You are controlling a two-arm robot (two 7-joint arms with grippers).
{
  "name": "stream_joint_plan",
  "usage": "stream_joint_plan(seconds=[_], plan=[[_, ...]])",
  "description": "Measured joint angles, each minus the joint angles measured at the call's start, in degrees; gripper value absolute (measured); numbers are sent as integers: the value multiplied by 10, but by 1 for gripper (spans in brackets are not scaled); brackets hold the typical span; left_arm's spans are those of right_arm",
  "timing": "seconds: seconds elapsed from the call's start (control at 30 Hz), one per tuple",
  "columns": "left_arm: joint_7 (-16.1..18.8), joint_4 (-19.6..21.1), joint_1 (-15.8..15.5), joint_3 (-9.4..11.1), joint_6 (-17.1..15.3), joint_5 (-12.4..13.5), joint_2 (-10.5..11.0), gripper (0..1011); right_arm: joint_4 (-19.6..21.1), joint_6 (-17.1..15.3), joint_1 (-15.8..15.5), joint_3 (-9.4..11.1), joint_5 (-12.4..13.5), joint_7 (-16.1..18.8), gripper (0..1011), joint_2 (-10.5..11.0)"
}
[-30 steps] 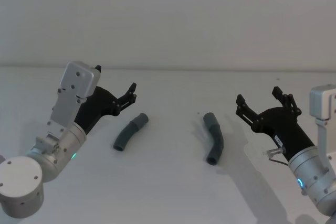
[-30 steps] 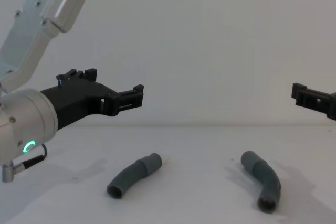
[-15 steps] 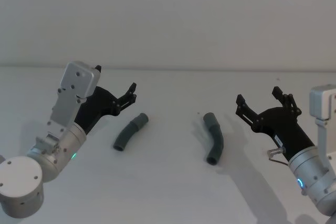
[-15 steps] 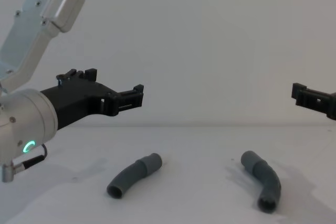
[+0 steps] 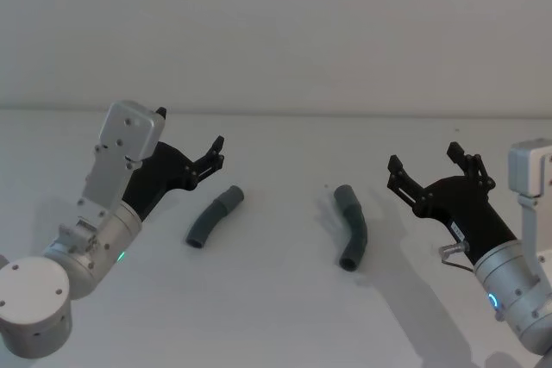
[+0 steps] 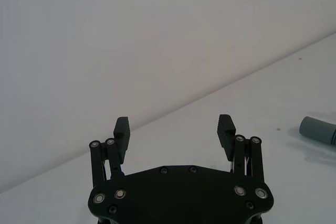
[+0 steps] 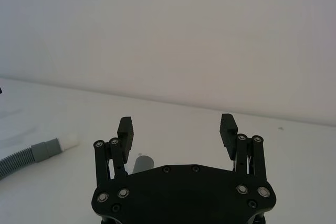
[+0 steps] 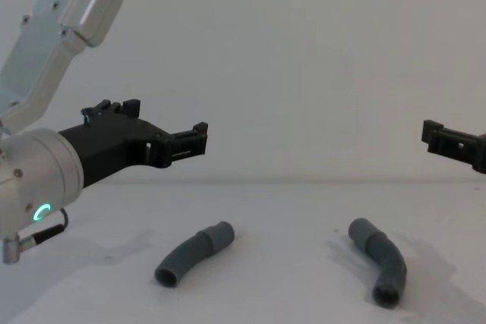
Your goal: Use both hands to pick up one end of the pipe from the table, align the ends, and insert them.
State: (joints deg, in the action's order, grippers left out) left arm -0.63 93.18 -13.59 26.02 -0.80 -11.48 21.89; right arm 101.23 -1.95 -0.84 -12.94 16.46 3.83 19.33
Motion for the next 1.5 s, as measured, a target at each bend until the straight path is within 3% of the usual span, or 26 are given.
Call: stream_joint_plan(seconds=[0.53, 0.7, 1.07, 1.5], plan=[[0, 0, 0, 0, 0, 0, 0, 1001, 0, 0, 0, 0, 0, 0, 1000, 0], [-6, 3, 1, -3, -14, -4, 1, 1001, 0, 0, 0, 0, 0, 0, 1000, 0], [-36, 20, 2, -7, -84, -26, 15, 1001, 0, 0, 0, 0, 0, 0, 1000, 0], [-73, 36, -14, 1, -164, -29, 35, 1001, 0, 0, 0, 0, 0, 0, 1000, 0]])
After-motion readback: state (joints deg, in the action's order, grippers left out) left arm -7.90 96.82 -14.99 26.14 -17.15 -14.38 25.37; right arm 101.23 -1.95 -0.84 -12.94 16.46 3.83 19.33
